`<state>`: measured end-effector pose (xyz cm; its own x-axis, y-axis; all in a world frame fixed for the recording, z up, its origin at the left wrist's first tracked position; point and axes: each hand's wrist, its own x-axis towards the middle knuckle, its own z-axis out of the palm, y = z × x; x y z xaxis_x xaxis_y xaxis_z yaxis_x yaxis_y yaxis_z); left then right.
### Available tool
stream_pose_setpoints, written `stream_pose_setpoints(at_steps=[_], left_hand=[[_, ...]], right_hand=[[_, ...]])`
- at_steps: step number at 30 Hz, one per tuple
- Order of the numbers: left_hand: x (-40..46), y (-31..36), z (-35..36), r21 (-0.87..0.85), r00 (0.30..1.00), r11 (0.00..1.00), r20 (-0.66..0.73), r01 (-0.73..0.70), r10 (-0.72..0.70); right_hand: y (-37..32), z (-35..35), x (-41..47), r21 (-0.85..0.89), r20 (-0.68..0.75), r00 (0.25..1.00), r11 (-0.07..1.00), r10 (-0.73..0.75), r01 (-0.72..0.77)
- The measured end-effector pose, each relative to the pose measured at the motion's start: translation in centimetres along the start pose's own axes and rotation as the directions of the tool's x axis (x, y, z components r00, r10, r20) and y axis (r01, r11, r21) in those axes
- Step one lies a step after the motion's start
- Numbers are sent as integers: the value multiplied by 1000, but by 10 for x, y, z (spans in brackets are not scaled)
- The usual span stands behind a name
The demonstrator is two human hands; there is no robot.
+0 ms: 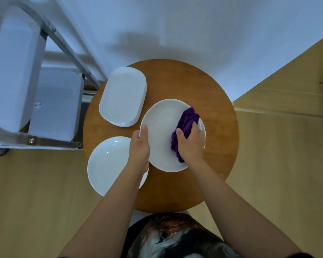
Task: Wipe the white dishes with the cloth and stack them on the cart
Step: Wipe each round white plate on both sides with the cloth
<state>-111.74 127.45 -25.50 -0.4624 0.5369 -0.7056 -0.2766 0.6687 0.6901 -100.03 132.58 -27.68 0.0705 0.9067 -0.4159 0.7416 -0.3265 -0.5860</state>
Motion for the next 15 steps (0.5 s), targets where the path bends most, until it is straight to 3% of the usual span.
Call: stream_pose_setpoints(at_steps=[6,9,12,15], left_hand=[[-15,7,-3,-82,999,996,4,-32,32],[-25,20,-8,-150,999,989,33,-1,6],[-40,36,-15,-265,999,963,29,43,-37],[-56,51,-28,-456,993,889,82,-33,80]], right_hand=[[-26,2,-11,-164,-125,991,986,-46,25],[-55,-8,-17,-236,-104,963,947,-247,217],[-85,-18,-38,-297,-44,845,815,-533,498],[-105,-22,-71,-337,26,693,647,-720,684]])
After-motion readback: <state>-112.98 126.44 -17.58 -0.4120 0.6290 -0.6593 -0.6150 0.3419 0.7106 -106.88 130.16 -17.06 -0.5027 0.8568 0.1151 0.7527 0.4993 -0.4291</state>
